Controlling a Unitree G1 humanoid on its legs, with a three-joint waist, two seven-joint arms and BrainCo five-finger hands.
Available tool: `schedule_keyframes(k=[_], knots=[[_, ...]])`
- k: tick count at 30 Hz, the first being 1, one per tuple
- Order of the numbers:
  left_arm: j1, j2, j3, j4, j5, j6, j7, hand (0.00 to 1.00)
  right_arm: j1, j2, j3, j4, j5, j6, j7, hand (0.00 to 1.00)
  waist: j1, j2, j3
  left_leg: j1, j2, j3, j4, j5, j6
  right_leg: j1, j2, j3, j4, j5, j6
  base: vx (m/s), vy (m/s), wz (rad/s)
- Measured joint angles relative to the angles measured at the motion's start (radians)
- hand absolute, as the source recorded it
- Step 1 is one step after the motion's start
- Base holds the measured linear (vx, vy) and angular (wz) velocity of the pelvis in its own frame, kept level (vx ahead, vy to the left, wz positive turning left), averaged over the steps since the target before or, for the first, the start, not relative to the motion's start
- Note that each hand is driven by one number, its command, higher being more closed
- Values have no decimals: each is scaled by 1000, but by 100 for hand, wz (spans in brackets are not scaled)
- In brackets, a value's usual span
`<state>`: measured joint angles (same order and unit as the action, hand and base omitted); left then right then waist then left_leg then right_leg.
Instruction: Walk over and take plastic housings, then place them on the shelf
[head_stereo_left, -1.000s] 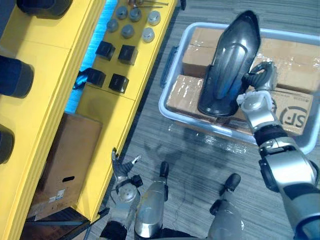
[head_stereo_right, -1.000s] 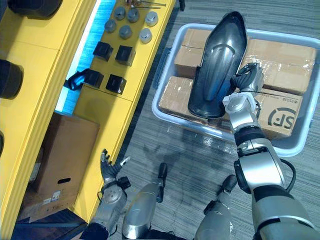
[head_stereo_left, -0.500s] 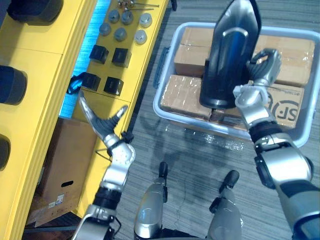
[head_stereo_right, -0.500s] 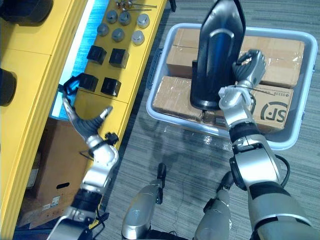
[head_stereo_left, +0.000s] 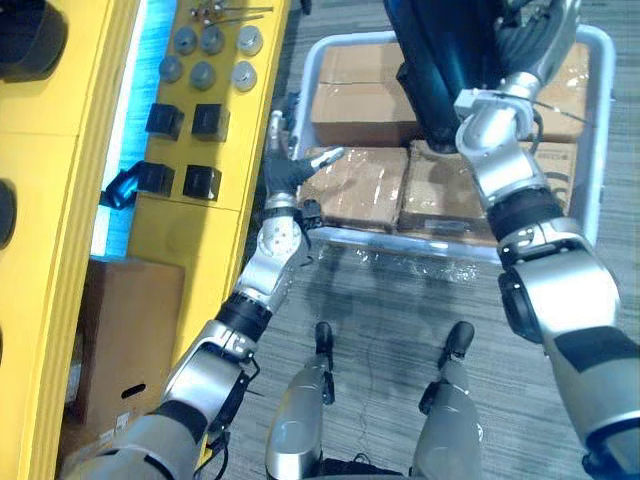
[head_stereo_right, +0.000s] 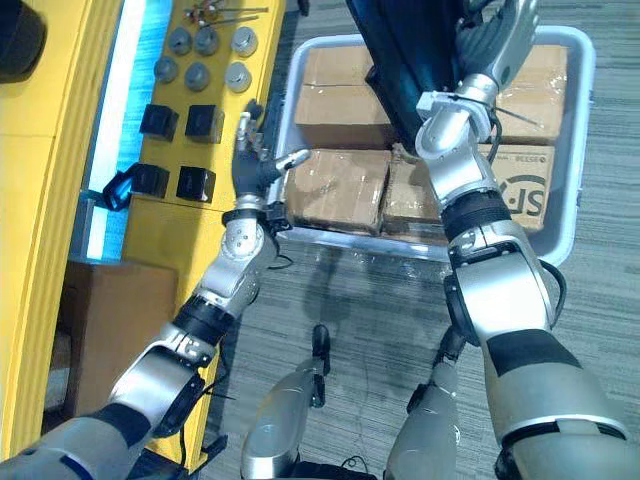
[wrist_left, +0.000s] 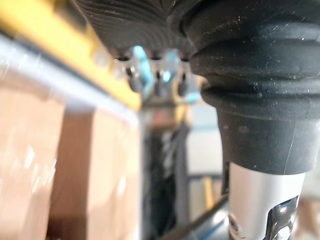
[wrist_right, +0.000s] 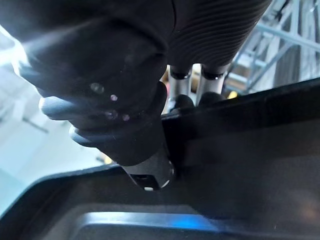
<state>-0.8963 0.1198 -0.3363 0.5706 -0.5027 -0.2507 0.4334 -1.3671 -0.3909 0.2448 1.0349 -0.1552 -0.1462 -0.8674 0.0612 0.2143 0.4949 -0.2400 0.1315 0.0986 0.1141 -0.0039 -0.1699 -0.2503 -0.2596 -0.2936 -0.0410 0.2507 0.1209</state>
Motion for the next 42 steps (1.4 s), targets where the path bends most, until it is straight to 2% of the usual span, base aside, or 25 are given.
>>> schedule_keyframes(k=[6,7,11,13,21,22,26,27,31,35,36,37,39,40,42], knots=[[-50,-25,-2,60,-192,6,-65,0,-21,10,46,0,3,-8,0,100,-21,0,0,7,1,24,-1,-1,0,-15,2,26,2,1,-1,8,2,-13],[-68,-45,-1,91,-254,12,-70,0,-22,11,48,0,3,-11,0,100,-23,0,0,8,2,26,0,-1,-1,-17,3,31,2,3,-3,-10,2,-4],[-98,-61,-1,149,-290,13,-93,0,-39,35,50,-8,3,-20,0,100,-24,-3,2,5,3,49,-1,-1,-1,-38,5,52,3,11,-6,-24,10,-15],[-102,-62,-1,158,-356,14,-109,0,-39,66,63,-8,5,-37,1,100,-36,-3,2,5,5,52,-1,-1,-1,-40,7,56,3,13,-6,-12,4,-6],[-148,-64,-1,176,-374,7,-133,0,-36,126,80,-52,8,-76,19,100,-53,-24,16,11,21,70,1,-2,-3,-50,25,77,3,18,-12,-13,-1,-9],[-154,-65,0,188,-394,1,-134,0,-33,129,83,-63,13,-77,22,100,-55,-24,16,12,22,72,1,-2,-3,-50,26,78,3,18,-12,2,13,-6],[-169,-68,11,205,-477,-81,-156,0,-12,164,91,-111,32,-90,40,100,-74,-38,18,10,24,80,0,-4,-5,-59,30,88,3,18,-12,1,15,-7],[-176,-68,18,205,-478,-106,-156,0,-3,177,91,-127,41,-93,43,100,-75,-48,24,10,26,87,1,-4,-6,-63,33,99,3,20,-14,-3,13,-14],[-195,-85,50,205,-472,-150,-149,0,41,218,92,-138,69,-108,55,100,-78,-66,24,13,29,100,3,-5,-6,-65,35,105,3,20,-14,1,14,-7],[-200,-89,65,205,-457,-171,-99,0,82,255,98,-217,73,-111,67,100,-80,-71,24,14,30,101,3,-5,-7,-65,36,106,3,20,-14,0,0,0],[-199,-89,80,205,-456,-192,-74,0,90,263,116,-247,74,-112,71,100,-81,-73,24,15,30,102,3,-5,-7,-65,36,107,3,20,-14,0,0,0],[-199,-86,102,205,-439,-207,-49,100,98,276,124,-277,74,-112,79,100,-86,-81,23,16,30,103,3,-5,-7,-65,37,108,3,20,-14,0,0,0],[-199,-82,123,205,-419,-229,-29,100,110,292,135,-319,74,-112,84,100,-93,-98,22,17,31,104,3,-5,-7,-65,37,109,3,20,-14,0,0,0],[-197,-77,134,205,-392,-244,-3,100,121,313,136,-349,74,-112,87,100,-102,-119,20,20,31,105,3,-5,-7,-64,37,111,3,20,-14,-12,22,-3],[-192,-67,139,205,-372,-256,14,100,145,327,133,-378,74,-112,86,100,-103,-142,19,28,30,110,3,-6,-8,-61,37,118,3,20,-14,-14,26,-8]])
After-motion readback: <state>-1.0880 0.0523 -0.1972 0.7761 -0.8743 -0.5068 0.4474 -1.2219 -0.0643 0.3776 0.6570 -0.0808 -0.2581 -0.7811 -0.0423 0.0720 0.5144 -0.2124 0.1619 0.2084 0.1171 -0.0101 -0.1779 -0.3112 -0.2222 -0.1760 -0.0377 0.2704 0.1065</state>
